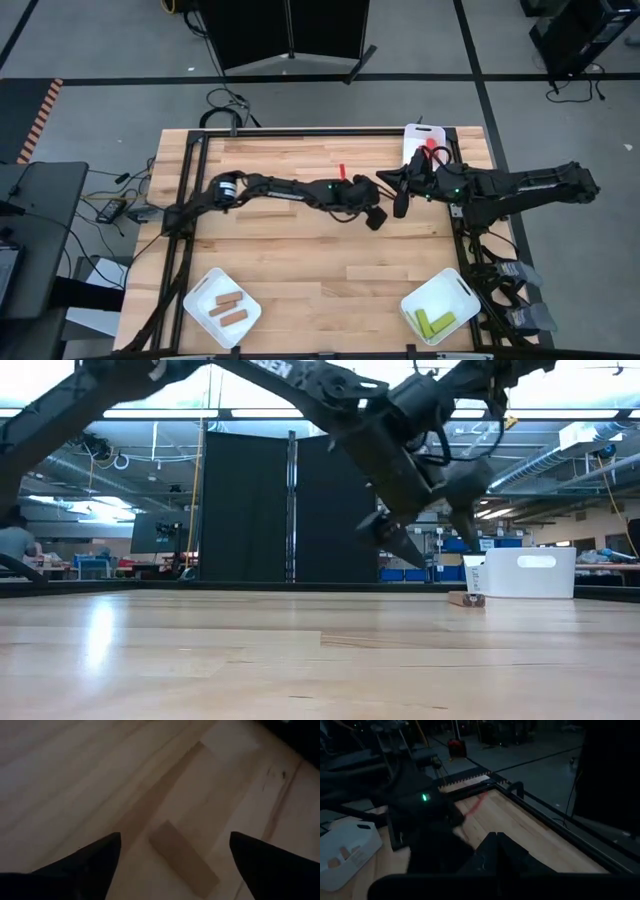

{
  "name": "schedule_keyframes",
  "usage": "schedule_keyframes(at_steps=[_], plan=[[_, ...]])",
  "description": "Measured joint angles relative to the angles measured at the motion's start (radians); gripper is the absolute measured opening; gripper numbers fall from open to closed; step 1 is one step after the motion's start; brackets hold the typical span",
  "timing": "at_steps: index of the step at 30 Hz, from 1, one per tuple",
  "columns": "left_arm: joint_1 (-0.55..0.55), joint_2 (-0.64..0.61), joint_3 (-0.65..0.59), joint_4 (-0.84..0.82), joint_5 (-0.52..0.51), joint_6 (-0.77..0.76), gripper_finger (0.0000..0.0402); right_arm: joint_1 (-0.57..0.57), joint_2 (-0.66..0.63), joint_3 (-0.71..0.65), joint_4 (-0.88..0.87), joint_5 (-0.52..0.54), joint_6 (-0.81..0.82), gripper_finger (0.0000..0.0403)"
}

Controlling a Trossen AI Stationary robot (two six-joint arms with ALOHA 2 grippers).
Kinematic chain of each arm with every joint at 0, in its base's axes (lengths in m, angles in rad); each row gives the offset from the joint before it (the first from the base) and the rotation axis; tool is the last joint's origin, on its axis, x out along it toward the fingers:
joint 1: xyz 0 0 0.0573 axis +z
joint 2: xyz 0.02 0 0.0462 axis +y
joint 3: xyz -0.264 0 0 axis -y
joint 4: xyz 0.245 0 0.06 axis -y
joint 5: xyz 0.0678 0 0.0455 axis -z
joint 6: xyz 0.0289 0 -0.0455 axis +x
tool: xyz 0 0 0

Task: Sort blocks
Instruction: Put the brown block into the bottom left bin

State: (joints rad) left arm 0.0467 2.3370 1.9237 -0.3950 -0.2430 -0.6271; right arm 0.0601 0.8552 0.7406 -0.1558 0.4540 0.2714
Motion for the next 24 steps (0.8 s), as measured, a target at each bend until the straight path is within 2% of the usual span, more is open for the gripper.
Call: schedule_keyframes(at_steps=[4, 11, 21, 24], plan=[[0.004, 0.078, 0.102, -0.083, 0.033, -0.017, 0.0397, 0.000, 0.001, 0.000, 0.006, 0.000, -0.003, 0.0005], [0.007, 0.180, 0.224, -0.174, 0.039, -0.036, 0.0398, 0.000, 0.002, 0.000, 0.006, 0.000, -0.008, 0.0005], [-0.003, 0.245, 0.271, -0.248, 0.007, -0.022, 0.0388, 0.006, 0.002, -0.001, 0.066, -0.001, -0.047, 0.0005], [-0.010, 0.246, 0.270, -0.297, -0.020, 0.001, 0.0360, 0.010, 0.002, -0.001, 0.086, -0.001, -0.062, 0.0005]])
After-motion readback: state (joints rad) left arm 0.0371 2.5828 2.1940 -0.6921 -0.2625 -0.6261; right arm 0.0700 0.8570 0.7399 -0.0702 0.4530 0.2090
